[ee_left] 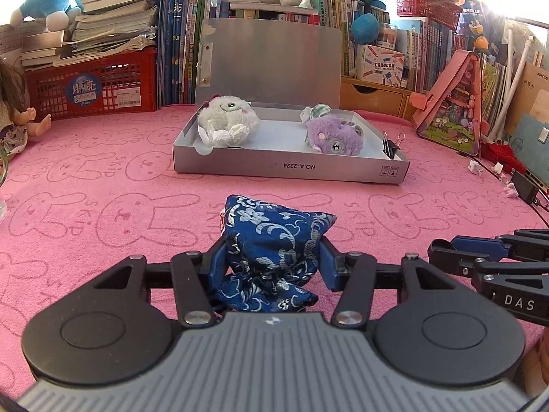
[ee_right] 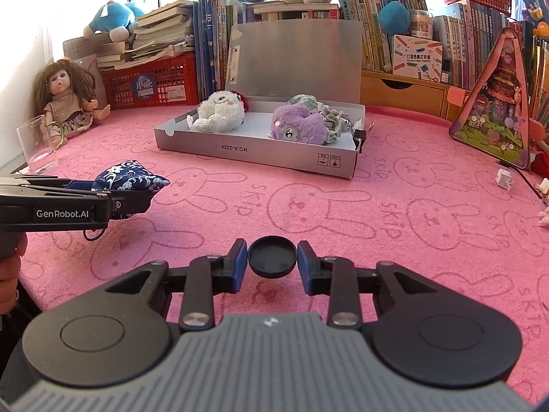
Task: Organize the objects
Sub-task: 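Carry the blue pouch in the left gripper while the right carries the black cap to the box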
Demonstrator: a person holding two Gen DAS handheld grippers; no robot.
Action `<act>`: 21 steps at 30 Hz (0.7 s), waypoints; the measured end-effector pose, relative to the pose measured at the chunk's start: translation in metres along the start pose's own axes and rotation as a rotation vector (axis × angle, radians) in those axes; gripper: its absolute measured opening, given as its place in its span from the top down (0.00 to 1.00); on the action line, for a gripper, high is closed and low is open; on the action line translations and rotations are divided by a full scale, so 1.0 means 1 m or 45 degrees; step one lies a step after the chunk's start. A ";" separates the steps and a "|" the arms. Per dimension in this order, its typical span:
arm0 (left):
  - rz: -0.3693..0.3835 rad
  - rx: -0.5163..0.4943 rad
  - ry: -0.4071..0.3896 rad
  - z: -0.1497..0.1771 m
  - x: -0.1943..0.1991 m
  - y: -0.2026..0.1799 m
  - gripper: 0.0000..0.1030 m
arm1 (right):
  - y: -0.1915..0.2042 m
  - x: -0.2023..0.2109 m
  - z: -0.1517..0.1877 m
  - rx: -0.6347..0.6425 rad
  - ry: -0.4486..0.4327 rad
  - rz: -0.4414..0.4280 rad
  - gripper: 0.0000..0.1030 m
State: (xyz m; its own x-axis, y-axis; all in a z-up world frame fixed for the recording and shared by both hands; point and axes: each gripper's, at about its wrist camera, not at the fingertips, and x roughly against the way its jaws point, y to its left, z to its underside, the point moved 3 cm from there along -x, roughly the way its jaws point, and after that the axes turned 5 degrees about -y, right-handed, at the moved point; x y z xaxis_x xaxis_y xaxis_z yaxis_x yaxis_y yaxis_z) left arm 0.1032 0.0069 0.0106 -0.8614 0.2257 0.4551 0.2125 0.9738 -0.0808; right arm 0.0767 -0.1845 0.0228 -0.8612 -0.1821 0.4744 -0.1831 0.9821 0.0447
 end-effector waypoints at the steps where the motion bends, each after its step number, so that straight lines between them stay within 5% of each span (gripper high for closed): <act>1: -0.005 0.002 -0.001 -0.003 -0.001 0.001 0.43 | -0.001 -0.001 -0.003 -0.008 -0.003 0.005 0.64; 21: -0.071 -0.001 -0.023 -0.061 -0.048 0.009 0.43 | -0.029 -0.034 -0.058 -0.121 -0.032 0.078 0.64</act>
State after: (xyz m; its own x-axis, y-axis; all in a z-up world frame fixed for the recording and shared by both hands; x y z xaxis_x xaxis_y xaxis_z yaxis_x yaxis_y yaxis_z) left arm 0.1752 0.0034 0.0421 -0.8799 0.1716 0.4431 0.1643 0.9849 -0.0551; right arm 0.1390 -0.2041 0.0563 -0.8813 -0.1218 0.4565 -0.0850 0.9913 0.1004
